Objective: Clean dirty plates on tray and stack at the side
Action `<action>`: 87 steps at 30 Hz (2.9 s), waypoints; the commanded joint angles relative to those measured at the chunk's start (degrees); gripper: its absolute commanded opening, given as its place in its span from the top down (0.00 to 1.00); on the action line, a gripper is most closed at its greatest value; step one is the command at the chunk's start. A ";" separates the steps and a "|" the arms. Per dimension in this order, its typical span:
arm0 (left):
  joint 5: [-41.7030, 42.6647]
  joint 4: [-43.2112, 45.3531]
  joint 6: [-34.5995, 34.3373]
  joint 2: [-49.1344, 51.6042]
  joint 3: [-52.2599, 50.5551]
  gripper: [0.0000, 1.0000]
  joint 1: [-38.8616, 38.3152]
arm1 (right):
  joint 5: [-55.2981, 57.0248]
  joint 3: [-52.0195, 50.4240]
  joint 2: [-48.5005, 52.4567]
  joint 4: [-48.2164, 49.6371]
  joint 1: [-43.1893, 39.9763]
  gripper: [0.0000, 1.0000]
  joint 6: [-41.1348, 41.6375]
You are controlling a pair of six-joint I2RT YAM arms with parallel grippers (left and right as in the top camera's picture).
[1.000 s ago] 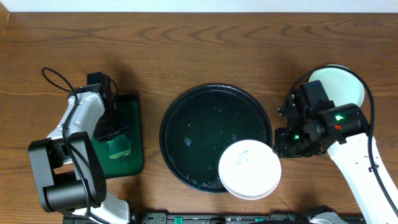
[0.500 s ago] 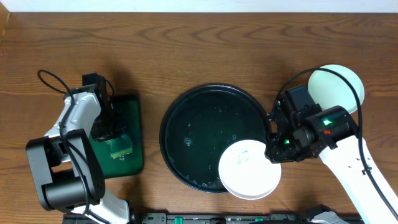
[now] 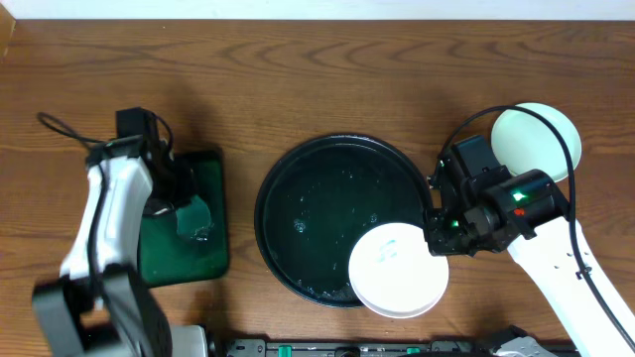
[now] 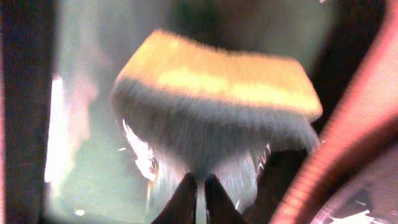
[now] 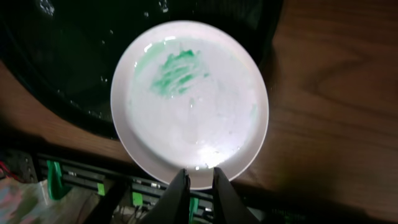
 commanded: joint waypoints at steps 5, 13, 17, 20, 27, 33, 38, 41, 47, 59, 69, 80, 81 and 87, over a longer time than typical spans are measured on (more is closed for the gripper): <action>0.72 -1.07 -0.79 -6.91 1.44 0.92 0.09 | 0.85 -0.15 -0.79 0.83 0.44 0.89 0.98; 0.68 -2.12 -1.38 -3.37 1.40 0.25 0.13 | 0.85 -0.15 -0.79 0.68 0.44 0.82 0.92; 0.76 -0.96 -1.31 2.40 1.40 0.19 0.13 | 0.83 -0.15 -0.79 0.57 0.44 0.82 0.72; 0.81 0.57 -0.85 7.48 1.40 0.19 0.13 | 0.83 -0.15 -0.79 0.46 0.44 0.82 0.72; 1.25 3.54 -0.17 11.04 1.40 0.40 0.13 | 0.83 -0.15 -0.79 0.09 0.44 0.81 0.74; 1.64 6.45 0.39 11.08 1.40 0.37 0.13 | 0.81 -0.15 -0.79 -0.13 0.44 0.81 0.74; 3.45 8.90 2.36 11.08 1.40 0.37 0.13 | 0.81 -0.15 -0.79 -0.35 0.44 0.81 0.74; 3.39 9.88 2.36 11.10 1.40 0.37 0.13 | 0.79 -0.15 -0.79 -0.96 0.44 0.81 0.76; 3.32 10.34 2.34 13.33 1.40 0.38 0.13 | 0.79 -0.15 -0.79 -1.60 0.44 0.81 0.76; 3.32 10.29 2.32 16.85 1.40 0.71 0.13 | -0.24 -0.15 -0.79 -1.81 0.44 0.81 0.76; 5.31 10.27 2.29 16.72 1.62 0.86 0.13 | -0.26 -0.15 -0.79 -1.81 0.44 0.81 0.76; 5.29 8.83 2.29 10.27 2.86 0.93 0.13 | -0.22 -0.15 -0.79 -1.79 0.44 0.81 0.76; 5.35 8.72 2.29 9.14 2.93 0.93 0.09 | -0.13 -0.15 -0.79 -1.79 0.44 0.82 0.76; 6.08 7.32 1.86 -0.90 2.95 0.93 -1.53 | 3.50 -0.17 -0.76 -1.14 0.44 0.97 2.93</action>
